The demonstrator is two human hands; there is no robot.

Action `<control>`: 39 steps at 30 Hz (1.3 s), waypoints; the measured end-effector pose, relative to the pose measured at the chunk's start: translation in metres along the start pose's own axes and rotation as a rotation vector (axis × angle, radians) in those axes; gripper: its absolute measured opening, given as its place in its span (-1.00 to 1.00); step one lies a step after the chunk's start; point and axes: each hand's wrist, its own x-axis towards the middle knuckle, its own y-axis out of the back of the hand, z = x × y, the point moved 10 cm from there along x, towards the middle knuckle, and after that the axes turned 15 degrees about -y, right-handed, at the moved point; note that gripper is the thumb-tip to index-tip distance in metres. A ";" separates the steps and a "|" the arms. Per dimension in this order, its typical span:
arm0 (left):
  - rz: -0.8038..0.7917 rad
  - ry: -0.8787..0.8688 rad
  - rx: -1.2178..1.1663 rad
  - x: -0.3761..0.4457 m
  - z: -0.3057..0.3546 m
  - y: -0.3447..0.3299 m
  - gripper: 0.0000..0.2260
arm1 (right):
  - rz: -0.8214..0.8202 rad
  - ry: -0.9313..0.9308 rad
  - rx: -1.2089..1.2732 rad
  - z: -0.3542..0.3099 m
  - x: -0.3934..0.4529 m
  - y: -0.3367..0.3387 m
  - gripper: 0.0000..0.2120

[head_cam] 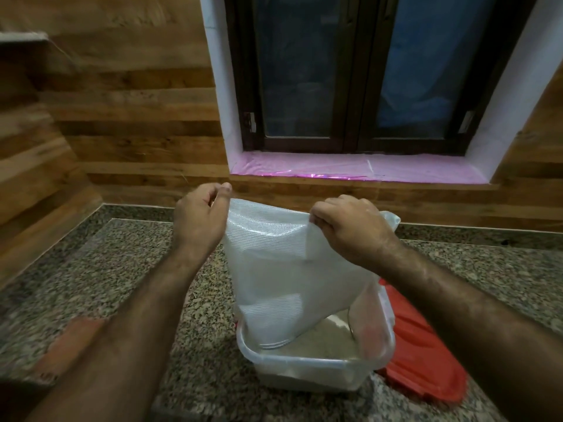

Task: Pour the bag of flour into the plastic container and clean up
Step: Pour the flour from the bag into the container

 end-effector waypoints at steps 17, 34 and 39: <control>-0.557 -0.492 0.610 -0.036 0.084 -0.050 -0.03 | 0.157 0.001 0.106 -0.002 0.002 -0.001 -0.81; -0.335 -0.587 0.480 -0.044 0.105 -0.036 0.02 | 0.296 0.136 -0.025 -0.015 -0.017 0.000 -0.94; -0.420 -0.548 0.537 -0.047 0.085 -0.045 0.02 | 0.325 0.152 -0.028 -0.020 -0.020 0.004 -0.94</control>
